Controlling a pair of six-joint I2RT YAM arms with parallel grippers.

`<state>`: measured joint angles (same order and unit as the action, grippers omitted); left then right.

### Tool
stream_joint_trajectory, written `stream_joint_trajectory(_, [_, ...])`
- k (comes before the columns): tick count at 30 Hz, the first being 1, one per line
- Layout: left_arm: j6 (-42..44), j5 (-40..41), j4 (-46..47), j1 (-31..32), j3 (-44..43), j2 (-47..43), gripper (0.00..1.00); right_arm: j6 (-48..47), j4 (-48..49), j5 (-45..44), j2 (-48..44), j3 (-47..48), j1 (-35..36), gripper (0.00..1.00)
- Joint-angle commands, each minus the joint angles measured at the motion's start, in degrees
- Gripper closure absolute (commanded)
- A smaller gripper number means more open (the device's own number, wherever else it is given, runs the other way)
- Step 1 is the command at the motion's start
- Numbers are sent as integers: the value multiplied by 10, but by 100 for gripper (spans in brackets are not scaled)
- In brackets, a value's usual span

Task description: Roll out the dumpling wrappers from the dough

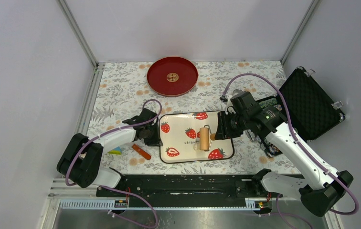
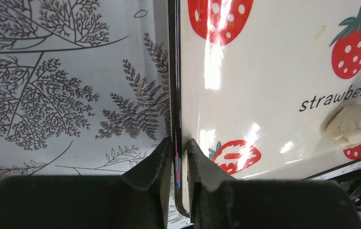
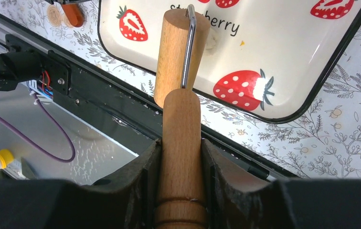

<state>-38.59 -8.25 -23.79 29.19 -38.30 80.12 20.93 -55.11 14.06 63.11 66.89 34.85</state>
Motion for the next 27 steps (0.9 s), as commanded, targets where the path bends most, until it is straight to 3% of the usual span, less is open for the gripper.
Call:
stream_joint_trajectory(1, [33, 42, 21, -1, 10, 11, 84, -22, 3, -2, 6, 18, -3, 100])
stream_joint_trajectory(10, [39, 9, 62, -21, 42, -1, 82, -49, -75, -39, 57, 108, -3, 100])
stream_joint_trajectory(15, [42, 2, 70, -27, 44, 3, 89, -59, -120, -46, 109, 156, -2, 100])
stream_joint_trajectory(22, [42, -1, 73, -28, 44, 6, 98, -34, -82, -33, 136, 125, 34, 100])
stream_joint_trajectory(27, [42, -2, 72, -29, 43, 8, 100, -19, -42, -40, 136, 92, 76, 100])
